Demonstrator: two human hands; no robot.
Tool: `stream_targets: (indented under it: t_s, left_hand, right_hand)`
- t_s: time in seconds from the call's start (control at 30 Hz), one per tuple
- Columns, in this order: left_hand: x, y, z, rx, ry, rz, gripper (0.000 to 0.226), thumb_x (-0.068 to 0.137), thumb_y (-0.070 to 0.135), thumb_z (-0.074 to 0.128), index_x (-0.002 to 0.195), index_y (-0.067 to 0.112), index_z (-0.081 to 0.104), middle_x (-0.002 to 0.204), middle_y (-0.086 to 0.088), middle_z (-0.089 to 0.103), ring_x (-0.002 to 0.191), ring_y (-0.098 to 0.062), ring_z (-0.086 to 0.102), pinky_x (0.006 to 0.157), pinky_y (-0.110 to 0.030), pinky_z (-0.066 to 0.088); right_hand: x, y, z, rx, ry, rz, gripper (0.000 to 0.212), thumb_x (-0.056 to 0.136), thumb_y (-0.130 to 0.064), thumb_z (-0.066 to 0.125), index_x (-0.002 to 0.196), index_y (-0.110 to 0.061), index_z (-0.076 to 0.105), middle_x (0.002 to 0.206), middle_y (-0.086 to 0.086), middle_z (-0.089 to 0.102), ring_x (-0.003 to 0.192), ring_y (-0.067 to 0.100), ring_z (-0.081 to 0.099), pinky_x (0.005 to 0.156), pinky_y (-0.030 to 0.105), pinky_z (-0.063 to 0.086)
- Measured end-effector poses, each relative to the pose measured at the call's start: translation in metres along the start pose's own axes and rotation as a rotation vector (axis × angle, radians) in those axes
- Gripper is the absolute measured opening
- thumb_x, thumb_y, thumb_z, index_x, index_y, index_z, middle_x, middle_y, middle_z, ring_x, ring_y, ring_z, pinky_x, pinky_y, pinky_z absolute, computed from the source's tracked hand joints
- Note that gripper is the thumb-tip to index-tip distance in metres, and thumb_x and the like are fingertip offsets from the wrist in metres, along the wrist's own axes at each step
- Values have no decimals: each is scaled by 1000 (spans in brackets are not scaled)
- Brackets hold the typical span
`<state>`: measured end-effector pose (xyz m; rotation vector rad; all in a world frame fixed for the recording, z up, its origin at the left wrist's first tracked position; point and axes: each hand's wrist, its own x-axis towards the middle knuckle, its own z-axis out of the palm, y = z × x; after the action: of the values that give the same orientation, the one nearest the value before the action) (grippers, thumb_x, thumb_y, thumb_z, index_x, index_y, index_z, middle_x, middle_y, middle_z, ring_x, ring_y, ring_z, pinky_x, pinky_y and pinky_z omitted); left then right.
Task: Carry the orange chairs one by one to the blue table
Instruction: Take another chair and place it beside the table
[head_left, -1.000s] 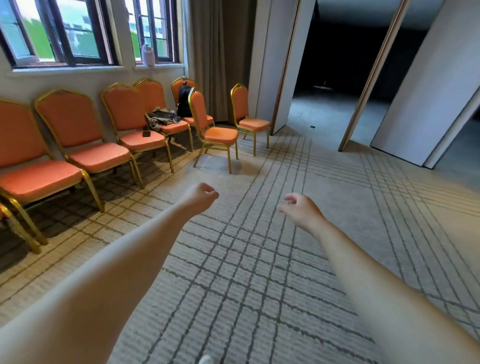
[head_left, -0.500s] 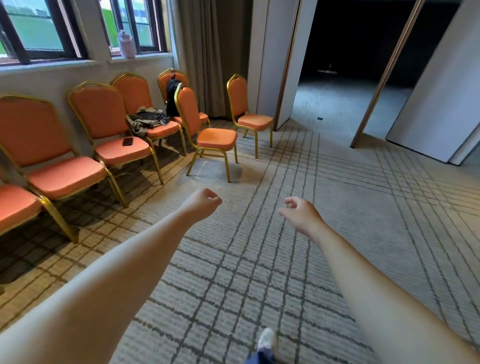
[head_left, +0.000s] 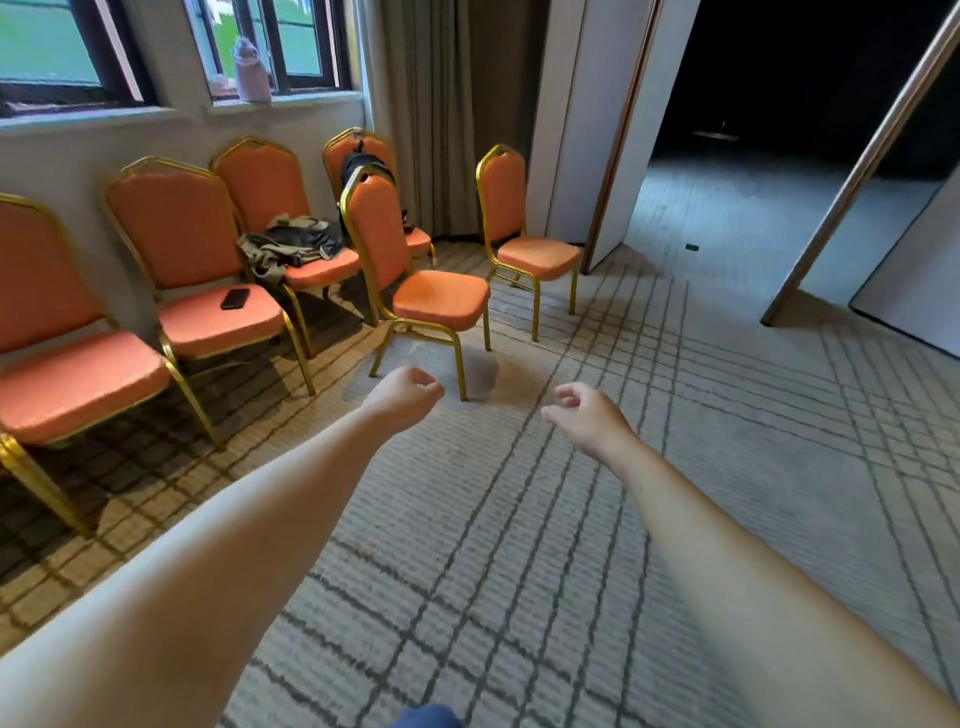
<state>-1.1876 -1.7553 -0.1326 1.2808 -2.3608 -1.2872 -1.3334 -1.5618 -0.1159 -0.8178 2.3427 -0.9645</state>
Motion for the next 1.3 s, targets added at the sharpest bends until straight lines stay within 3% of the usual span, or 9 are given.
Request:
stream_targets:
  t_s: [0.23,0.4,0.57,0.93,1.2,1.3]
  left_hand:
    - [176,23,7,9,9,-37,25,94,32,54,109,15,65,103,-5,66,95,-20,63,89,-36,54]
    - [330,56,-17,-43,22,-26,20,95,30,52,84,17,63,87,-2,62,77,-16,57,73,-32,46]
    - [458,86,-39,-20,43,-39,20,90,29,51,90,14,64,86,-4,65,78,-18,60,65,-30,44]
    - [678,111,-22,61,36,-84,15,85,24,50,73,15,53,69,-5,49,63,-19,47,56,-29,36]
    - [857,135,-10,-14,176,-209,13,84,27,50,75,19,55,72,-2,55,67,-19,55,64,-33,46]
    - [907,144,-5,-50,213,-269,19,84,24,48,66,16,49,65,-3,49,63,-20,49,61,-32,40]
  right_hand:
    - [181,-6,-14,-36,-3,9,49,90,-35,64,135,-18,52,138,6,52,124,22,51,99,33,41]
    - [329,-39,-27,-72,-9,0,49,90,-37,63,135,-20,52,138,3,52,121,21,52,90,29,40]
    - [463,-72,-40,-62,4,13,48,88,-38,64,133,-23,53,138,3,52,121,21,52,96,33,43]
    - [711,-88,-41,-88,-141,7,51,89,-35,65,136,-19,53,139,4,52,124,21,52,96,32,42]
    - [934,-120,-57,-166,-320,-139,49,91,-34,62,136,-21,50,136,3,53,115,18,52,92,33,43]
    - [1002,-131,-59,-230,-395,-182,50,90,-35,64,136,-21,51,134,1,55,106,14,50,85,30,40]
